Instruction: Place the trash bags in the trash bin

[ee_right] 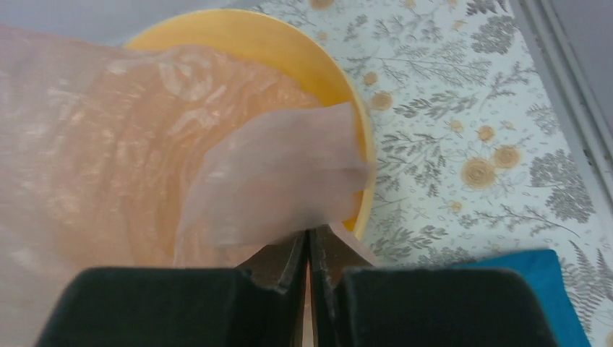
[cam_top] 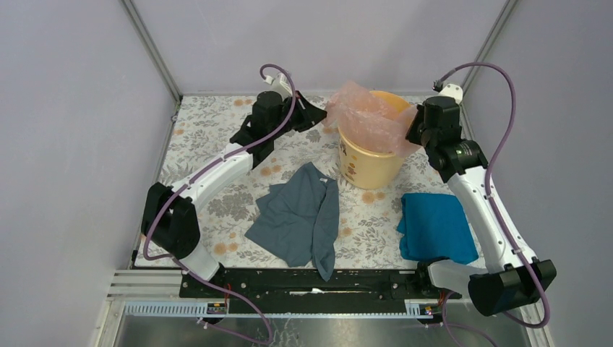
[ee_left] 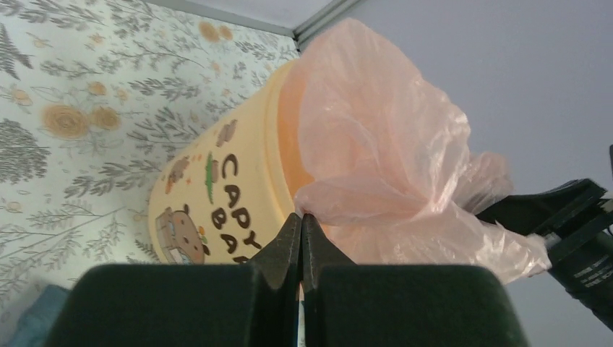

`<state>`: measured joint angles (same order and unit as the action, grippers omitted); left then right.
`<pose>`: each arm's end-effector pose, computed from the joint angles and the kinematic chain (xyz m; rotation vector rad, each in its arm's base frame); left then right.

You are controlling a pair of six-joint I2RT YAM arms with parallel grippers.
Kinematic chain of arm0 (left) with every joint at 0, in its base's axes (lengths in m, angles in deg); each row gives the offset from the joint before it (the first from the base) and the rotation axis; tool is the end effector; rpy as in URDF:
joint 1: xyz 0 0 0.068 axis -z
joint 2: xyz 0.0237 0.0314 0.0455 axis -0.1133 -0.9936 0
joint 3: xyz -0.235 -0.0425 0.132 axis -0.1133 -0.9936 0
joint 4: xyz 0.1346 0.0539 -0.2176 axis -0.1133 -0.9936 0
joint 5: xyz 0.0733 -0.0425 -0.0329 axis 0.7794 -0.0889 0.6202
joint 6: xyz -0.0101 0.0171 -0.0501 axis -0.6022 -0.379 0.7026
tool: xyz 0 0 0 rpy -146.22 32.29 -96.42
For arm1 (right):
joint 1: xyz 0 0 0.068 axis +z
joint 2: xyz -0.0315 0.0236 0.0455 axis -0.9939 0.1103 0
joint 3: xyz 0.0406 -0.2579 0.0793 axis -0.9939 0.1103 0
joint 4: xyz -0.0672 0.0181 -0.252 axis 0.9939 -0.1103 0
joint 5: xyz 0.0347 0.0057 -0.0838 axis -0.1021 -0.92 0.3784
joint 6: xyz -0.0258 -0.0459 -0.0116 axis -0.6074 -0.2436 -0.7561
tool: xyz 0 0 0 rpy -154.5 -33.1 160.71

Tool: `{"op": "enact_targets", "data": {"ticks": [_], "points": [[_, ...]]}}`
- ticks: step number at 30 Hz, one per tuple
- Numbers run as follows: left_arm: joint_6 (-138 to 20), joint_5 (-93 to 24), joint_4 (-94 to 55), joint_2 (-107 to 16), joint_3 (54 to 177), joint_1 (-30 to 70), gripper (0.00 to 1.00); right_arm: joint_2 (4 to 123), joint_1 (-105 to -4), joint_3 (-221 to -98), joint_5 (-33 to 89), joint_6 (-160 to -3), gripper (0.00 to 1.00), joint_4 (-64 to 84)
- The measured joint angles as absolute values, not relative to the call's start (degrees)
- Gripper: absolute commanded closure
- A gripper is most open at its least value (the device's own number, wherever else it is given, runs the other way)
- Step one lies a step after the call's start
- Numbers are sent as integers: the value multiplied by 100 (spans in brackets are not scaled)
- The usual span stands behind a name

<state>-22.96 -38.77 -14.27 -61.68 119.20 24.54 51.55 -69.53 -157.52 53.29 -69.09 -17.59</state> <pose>0.3279 -0.2064 0.3524 -0.0984 1.8666 -1.1748 0.2582 0.0537 0.3960 0.2857 1.9452 0.0657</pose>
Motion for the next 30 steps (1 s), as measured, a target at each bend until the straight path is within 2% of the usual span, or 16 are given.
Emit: {"op": "enact_targets", "data": {"ticks": [4, 7, 10, 12, 15, 18, 21, 26, 30], "points": [[-2294, -3875, -1475, -6164, 11952, 2677, 100, 5024, -6951, -16097, 5067, -6826, 87, -1693], [-2410, -3864, -1593, -6164, 12088, 2835, 100, 5039, -6951, -16593, 5074, -6798, 74, -1501], [-2650, -3763, -1916, -6162, 12407, 2878, 100, 5039, -6951, -16895, 5080, -6771, 68, -1291], [-2819, -3672, -2036, -6109, 12540, 2865, 100, 5028, -6951, -16917, 5072, -6780, 53, -1293], [-2996, -3645, -2283, -5843, 12516, 2839, 100, 4989, -6953, -16877, 4908, -6879, 44, -1540], [-3096, -3742, -2351, -5552, 12449, 2833, 100, 4908, -6951, -16893, 4532, -7034, 20, -1977], [-3149, -3866, -2353, -5314, 12350, 2837, 100, 4825, -6951, -17028, 4051, -7226, 5, -2495], [-3096, -4002, -2211, -5263, 12112, 2837, 100, 5214, -6934, -17808, 3395, -7508, 5, -3249], [-2943, -4043, -2170, -5390, 11976, 2837, 100, 5800, -6800, -17905, 3301, -7591, 14, -3258]]}}
